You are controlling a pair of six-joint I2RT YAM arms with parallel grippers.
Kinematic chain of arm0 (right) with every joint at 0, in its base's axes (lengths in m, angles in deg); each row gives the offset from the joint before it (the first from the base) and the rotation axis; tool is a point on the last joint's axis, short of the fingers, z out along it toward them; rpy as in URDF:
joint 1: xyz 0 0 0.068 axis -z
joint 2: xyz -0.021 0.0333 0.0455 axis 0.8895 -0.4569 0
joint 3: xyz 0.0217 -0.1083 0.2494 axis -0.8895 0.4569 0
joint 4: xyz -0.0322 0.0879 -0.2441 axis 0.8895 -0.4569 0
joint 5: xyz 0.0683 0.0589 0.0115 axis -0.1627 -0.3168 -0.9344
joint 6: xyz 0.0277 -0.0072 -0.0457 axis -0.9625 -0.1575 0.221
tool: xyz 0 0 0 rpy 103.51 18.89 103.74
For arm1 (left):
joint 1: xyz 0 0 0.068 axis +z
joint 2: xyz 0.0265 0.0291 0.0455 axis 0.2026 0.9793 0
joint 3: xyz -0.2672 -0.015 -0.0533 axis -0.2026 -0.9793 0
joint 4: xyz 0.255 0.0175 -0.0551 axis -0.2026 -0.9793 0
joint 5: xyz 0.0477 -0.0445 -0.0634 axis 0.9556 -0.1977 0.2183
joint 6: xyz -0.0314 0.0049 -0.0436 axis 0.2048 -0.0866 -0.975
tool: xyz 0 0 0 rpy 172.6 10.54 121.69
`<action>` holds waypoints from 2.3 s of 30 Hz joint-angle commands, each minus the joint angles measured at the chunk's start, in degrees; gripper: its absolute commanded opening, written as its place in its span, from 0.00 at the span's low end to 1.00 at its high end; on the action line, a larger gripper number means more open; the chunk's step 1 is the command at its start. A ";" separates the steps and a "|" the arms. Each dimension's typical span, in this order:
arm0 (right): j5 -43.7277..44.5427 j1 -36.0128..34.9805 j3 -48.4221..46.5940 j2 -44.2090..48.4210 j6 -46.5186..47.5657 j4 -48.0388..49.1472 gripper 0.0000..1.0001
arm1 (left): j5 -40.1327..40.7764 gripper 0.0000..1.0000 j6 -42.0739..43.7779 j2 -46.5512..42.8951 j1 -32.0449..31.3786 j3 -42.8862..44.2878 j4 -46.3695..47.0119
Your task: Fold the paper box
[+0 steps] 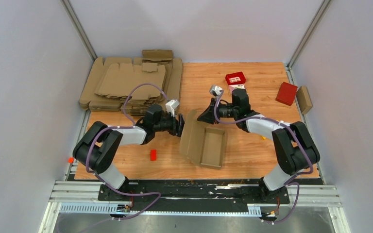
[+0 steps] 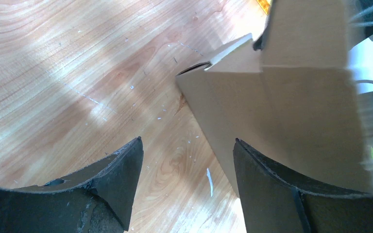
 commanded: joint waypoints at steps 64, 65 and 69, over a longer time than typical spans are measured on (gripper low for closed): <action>47.39 -2.81 24.01 35.85 -18.92 2.38 0.00 | 39.18 0.70 3.17 -19.79 -1.31 -10.06 2.82; 47.24 -2.87 23.91 35.82 -18.81 2.38 0.00 | 38.33 0.70 3.27 -19.44 -1.31 -10.03 3.53; 47.10 -3.14 23.80 35.74 -18.52 2.36 0.00 | 30.93 0.64 3.18 -17.59 -1.32 -10.24 8.91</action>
